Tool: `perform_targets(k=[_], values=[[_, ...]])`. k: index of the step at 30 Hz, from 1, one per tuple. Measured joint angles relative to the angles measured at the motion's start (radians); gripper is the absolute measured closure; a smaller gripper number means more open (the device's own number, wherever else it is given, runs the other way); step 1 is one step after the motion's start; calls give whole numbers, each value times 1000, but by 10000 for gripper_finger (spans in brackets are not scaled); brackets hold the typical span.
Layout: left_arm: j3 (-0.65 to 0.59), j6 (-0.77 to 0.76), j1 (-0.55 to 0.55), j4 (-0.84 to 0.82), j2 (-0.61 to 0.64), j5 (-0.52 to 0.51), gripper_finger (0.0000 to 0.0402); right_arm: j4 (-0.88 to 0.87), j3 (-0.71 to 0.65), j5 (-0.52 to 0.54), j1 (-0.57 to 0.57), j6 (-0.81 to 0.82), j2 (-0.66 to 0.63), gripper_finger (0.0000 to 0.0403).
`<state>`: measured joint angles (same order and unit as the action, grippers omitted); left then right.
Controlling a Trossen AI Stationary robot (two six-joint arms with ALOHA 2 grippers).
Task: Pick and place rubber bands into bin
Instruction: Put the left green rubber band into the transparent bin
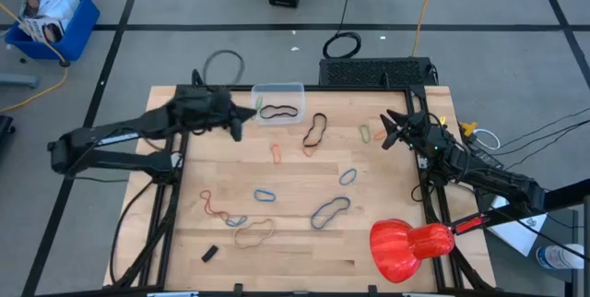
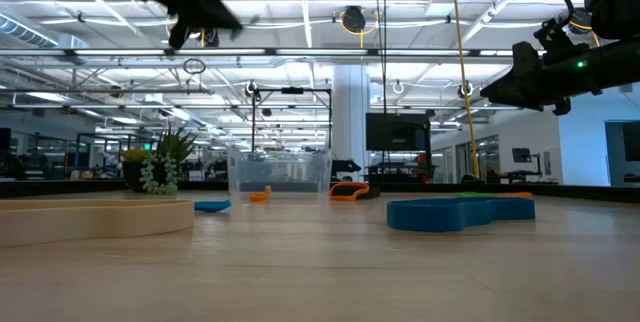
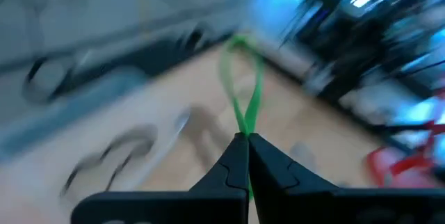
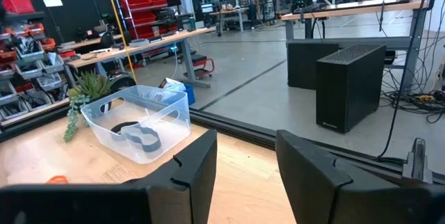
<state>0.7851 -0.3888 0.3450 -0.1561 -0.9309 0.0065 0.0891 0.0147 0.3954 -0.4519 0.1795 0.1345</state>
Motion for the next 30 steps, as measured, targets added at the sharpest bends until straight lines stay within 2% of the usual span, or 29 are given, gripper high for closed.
perform_targets(k=[6, 9, 12, 16, 23, 26, 30], values=[[1, 37, 2, 62, 42, 22, 399, 0, 0, 0, 0, -4, 0, 261], [15, 63, 16, 57, 17, 24, 399, 1, 0, 2, 0, -13, 0, 261], [90, 81, 43, -8, -35, 34, 399, 3, 0, 29, 0, -16, 0, 261], [276, 161, 77, -190, -156, 44, 400, 4, 0, 51, 0, -16, 1, 261], [617, 293, 172, -557, -447, -8, 401, 4, 0, 51, 0, -16, 1, 261], [695, 322, 210, -619, -561, -8, 401, 4, 0, 51, 0, -16, 1, 261], [709, 328, 239, -627, -690, -8, 401, 4, 0, 50, 0, -16, 1, 261]])
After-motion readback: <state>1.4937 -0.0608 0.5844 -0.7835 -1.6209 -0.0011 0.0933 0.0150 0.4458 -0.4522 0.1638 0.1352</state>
